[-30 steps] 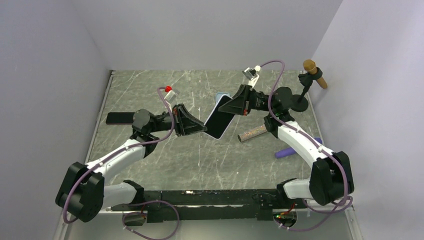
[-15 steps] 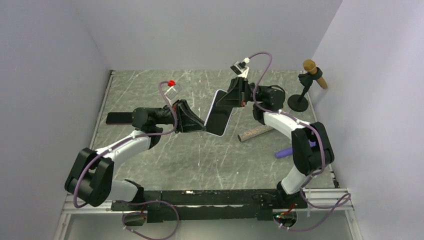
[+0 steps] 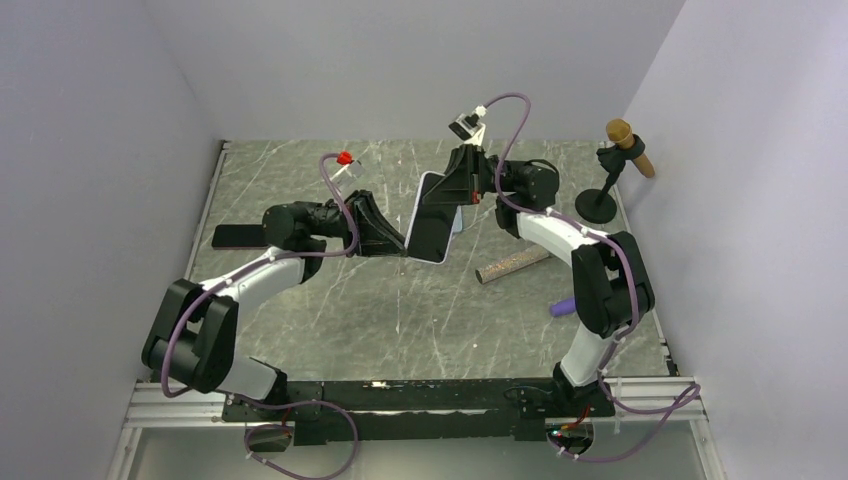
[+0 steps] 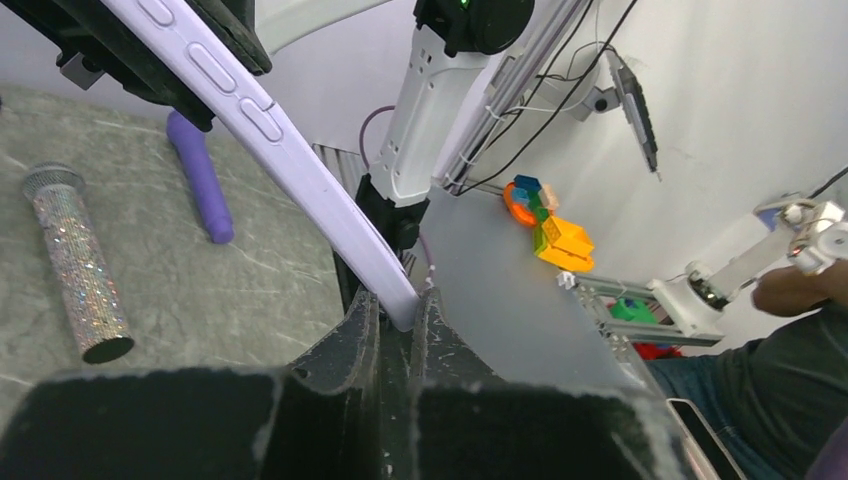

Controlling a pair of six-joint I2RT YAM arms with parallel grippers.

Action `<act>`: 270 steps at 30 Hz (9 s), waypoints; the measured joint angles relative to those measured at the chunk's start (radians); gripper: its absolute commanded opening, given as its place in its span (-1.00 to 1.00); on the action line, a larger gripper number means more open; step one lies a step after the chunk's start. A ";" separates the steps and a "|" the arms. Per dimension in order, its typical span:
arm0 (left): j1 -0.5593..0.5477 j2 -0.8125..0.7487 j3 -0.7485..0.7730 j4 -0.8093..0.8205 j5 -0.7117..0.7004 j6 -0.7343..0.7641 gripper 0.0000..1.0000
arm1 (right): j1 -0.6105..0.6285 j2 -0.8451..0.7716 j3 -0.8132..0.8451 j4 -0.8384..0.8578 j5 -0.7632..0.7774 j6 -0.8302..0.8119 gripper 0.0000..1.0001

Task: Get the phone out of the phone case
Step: Remove the phone case from the phone.

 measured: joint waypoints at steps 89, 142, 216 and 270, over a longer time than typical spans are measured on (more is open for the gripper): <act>0.024 -0.063 0.163 -0.829 -0.116 0.308 -1.00 | -0.031 -0.269 0.332 -1.901 0.154 -1.406 0.07; 0.124 -0.322 -0.104 -0.705 -0.465 0.126 0.21 | -0.097 -0.213 -0.148 -0.539 0.472 -0.382 -1.00; 0.096 -0.209 -0.209 -0.386 -0.489 -0.007 -1.00 | -0.050 0.030 -0.145 -0.127 0.407 0.077 -1.00; 0.154 -0.495 0.066 -1.388 -0.529 0.357 0.32 | -0.049 0.042 -0.107 -0.256 0.283 -0.080 -1.00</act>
